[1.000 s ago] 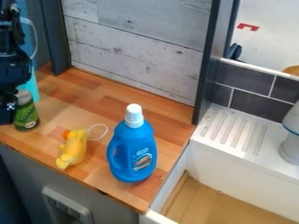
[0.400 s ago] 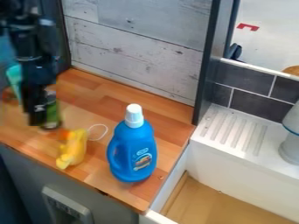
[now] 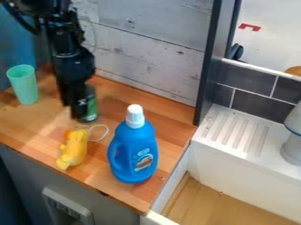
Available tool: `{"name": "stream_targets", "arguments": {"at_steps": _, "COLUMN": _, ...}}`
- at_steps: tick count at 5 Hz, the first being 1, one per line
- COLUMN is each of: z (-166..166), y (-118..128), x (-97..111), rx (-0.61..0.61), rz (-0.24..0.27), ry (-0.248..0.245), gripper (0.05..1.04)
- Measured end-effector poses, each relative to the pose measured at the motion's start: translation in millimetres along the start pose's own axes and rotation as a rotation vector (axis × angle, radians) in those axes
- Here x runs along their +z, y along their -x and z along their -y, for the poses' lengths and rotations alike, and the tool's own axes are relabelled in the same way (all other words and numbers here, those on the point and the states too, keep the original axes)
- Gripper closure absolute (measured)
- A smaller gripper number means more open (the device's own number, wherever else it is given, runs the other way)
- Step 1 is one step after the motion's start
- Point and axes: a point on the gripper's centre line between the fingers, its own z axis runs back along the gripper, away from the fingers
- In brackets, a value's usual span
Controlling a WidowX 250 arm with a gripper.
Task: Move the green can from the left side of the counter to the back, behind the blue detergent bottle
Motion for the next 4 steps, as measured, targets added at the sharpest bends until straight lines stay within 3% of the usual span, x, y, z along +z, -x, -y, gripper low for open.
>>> {"name": "stream_targets", "arguments": {"at_steps": 2, "z": -13, "y": -32, "x": 6, "rx": 0.266, "rz": 0.17, "ry": -0.02, "gripper": 0.082}}
{"name": "stream_targets", "arguments": {"at_steps": 3, "z": -22, "y": -33, "x": 13, "rx": 0.351, "rz": 0.212, "ry": -0.008, "gripper": 0.082}}
{"name": "stream_targets", "arguments": {"at_steps": 4, "z": -20, "y": -10, "x": 34, "rx": 0.404, "rz": 0.216, "ry": -0.066, "gripper": 0.082}}
